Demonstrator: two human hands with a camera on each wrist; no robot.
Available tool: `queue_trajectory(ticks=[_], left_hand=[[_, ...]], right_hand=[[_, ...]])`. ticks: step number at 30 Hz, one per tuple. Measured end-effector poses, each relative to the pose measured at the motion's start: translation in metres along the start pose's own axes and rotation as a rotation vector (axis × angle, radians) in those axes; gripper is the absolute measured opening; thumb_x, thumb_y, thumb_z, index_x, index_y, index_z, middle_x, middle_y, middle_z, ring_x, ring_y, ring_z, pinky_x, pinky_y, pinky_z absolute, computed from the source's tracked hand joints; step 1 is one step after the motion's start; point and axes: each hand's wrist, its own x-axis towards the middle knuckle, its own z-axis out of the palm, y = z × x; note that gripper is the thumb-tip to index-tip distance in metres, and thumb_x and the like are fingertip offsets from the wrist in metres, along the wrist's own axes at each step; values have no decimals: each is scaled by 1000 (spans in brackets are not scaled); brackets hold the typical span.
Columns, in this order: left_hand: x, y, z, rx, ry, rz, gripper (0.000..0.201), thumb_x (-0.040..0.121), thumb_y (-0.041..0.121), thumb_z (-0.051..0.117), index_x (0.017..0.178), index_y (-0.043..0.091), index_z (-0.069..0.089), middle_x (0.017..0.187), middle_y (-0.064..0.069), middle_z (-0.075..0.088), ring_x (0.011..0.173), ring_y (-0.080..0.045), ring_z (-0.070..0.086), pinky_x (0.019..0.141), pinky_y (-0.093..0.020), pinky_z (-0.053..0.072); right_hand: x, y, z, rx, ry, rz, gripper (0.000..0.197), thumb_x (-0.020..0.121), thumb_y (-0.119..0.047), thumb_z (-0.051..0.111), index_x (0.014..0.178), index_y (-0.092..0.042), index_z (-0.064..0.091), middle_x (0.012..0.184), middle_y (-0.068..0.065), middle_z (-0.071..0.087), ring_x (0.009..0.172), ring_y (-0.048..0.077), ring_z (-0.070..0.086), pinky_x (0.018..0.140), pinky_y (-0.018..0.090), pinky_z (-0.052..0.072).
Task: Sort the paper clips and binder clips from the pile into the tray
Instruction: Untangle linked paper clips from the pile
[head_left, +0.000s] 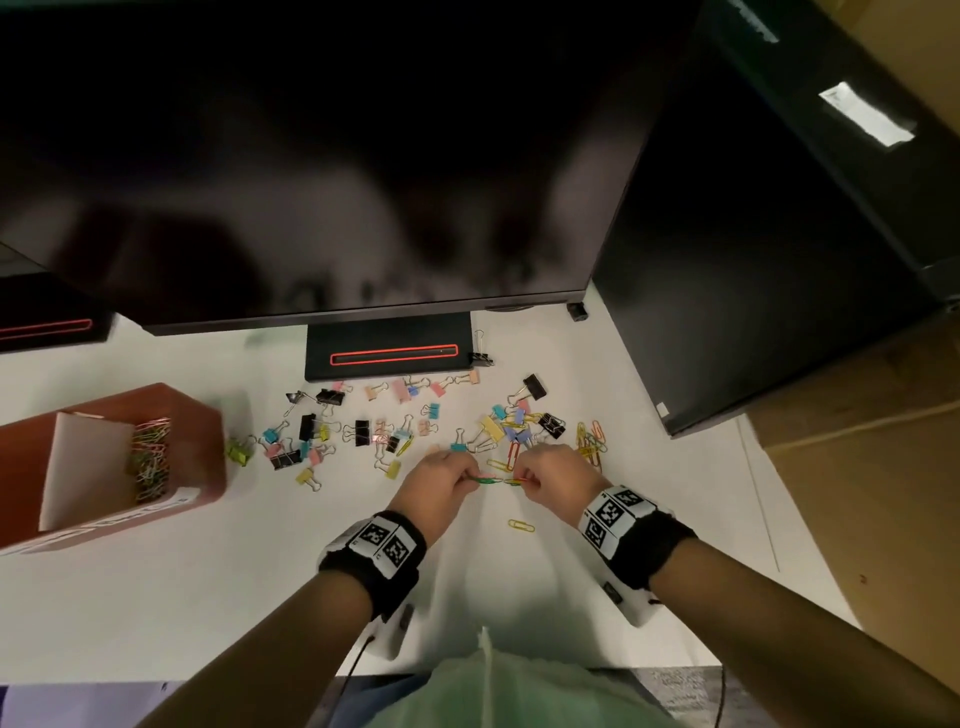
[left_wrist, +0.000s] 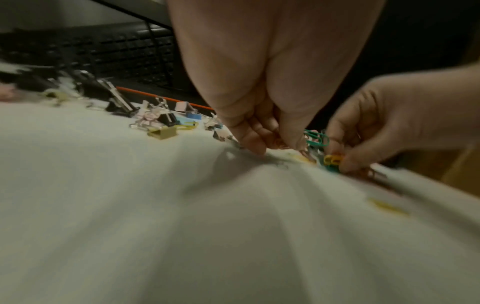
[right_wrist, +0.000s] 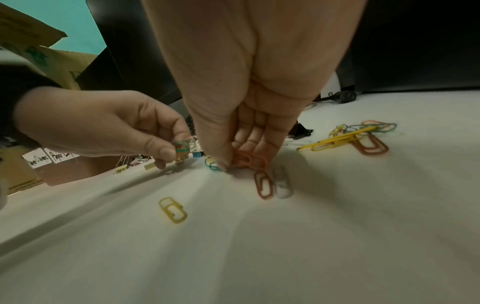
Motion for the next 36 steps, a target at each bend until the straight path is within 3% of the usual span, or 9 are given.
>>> queue_trajectory(ticks=[4, 9, 13, 15, 18, 22, 27, 32, 36], left_hand=[[-20, -6, -44, -208, 139, -15, 4, 83, 8, 64, 86, 10, 64, 76, 7, 59, 70, -9, 56, 66, -5, 40], [-60, -47, -132, -366, 305, -95, 20, 81, 8, 67, 77, 26, 60, 70, 10, 67, 69, -4, 62, 68, -13, 48], [-96, -97, -201, -445, 462, -276, 11, 83, 7, 64, 79, 17, 61, 61, 6, 63, 56, -13, 56, 53, -19, 44], [-109, -128, -229, -365, 543, -356, 6, 83, 12, 66, 80, 15, 61, 65, 3, 65, 61, -19, 59, 63, -26, 48], [-120, -167, -255, -332, 591, -439, 11, 79, 19, 69, 74, 19, 59, 70, 1, 67, 68, -20, 63, 73, -37, 51], [-116, -194, -261, -292, 522, -539, 12, 77, 18, 72, 74, 21, 60, 77, 1, 68, 76, -18, 65, 76, -31, 52], [-109, -204, -253, -269, 416, -512, 18, 80, 0, 64, 92, 13, 64, 100, -7, 66, 97, -23, 63, 96, -38, 48], [-101, -155, -240, -103, 366, -153, 21, 84, 8, 63, 103, 16, 64, 100, 6, 58, 85, -7, 60, 83, -21, 49], [-77, -121, -194, -127, 153, -5, 14, 84, 21, 63, 96, 28, 62, 90, 14, 58, 73, 1, 57, 78, -29, 48]], right_hand=[[4, -26, -9, 53, 84, -30, 22, 88, -7, 53, 104, -6, 68, 105, 12, 69, 98, 26, 62, 83, 24, 44], [34, -113, -24, 69, 182, -207, 20, 87, -7, 57, 103, -9, 68, 100, 9, 68, 91, 24, 62, 82, 27, 46], [76, -209, -23, 99, 185, -341, 16, 87, -11, 58, 101, -11, 67, 97, 7, 65, 85, 20, 60, 77, 27, 48], [98, -258, -17, 122, 180, -389, 15, 86, -10, 58, 98, -10, 67, 92, 5, 63, 78, 17, 56, 72, 27, 47], [134, -321, 0, 136, 193, -426, 15, 86, -10, 58, 97, -13, 67, 97, 8, 65, 86, 22, 60, 82, 34, 51], [168, -365, 25, 147, 154, -346, 22, 87, -14, 60, 108, -10, 65, 108, 12, 67, 101, 27, 62, 91, 38, 49], [162, -350, 32, 252, 186, -370, 30, 89, -15, 60, 118, -11, 62, 120, 8, 63, 110, 21, 59, 101, 28, 44], [116, -269, 24, 278, 321, -438, 19, 85, -11, 63, 104, -13, 68, 103, 6, 61, 86, 9, 56, 78, 19, 46], [60, -174, 28, 93, 291, -230, 19, 84, -18, 68, 102, -18, 68, 95, 1, 60, 79, 7, 51, 75, 30, 53]])
